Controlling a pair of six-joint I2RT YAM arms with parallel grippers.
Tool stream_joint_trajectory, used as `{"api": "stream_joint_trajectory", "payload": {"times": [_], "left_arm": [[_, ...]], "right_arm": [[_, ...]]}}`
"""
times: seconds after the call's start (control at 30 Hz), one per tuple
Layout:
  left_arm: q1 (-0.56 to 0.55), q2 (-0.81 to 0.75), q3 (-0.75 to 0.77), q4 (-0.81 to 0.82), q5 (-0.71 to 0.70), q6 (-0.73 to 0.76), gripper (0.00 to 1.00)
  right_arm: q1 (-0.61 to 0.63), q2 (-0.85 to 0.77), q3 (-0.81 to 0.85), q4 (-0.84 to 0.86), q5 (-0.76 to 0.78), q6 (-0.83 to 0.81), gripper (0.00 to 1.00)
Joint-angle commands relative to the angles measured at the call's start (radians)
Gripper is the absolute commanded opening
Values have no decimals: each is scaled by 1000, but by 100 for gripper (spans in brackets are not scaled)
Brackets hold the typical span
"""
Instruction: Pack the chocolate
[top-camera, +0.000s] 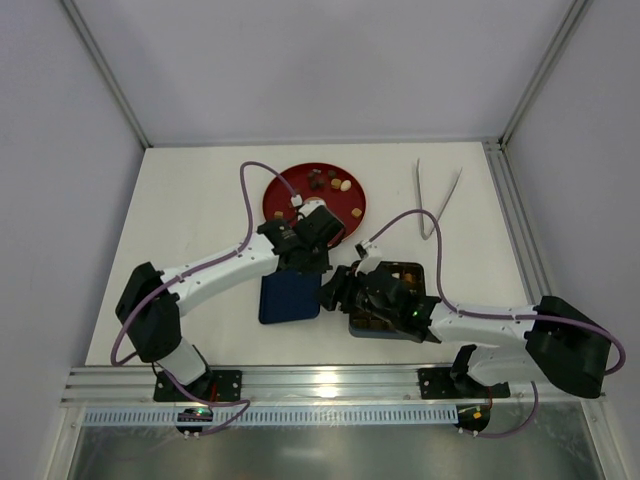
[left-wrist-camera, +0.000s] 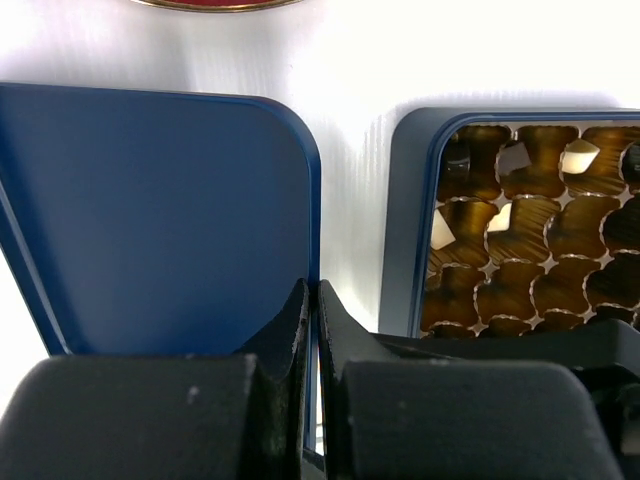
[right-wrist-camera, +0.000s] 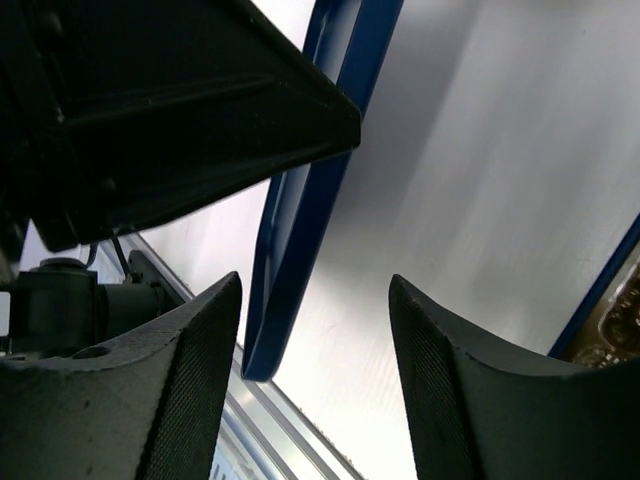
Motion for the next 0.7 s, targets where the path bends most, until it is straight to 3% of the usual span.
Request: {"api": "stream_joint_trajectory", "payload": {"times": [0.0,0.23,0.5,0.67], "left_arm": [[4,-9,30,31,11,-16,0],[4,-17,29,48,31,-27,0],[4,-37,-5,76,56,-44,0],[4,-38,-16,100,79,-44,0]], "right_arm": [[14,40,6,163,74,31,61],[31,130,35,203,106,38,48],[37,176,58,226,147,29,45],[39,182,66,237,147,25,29]]}}
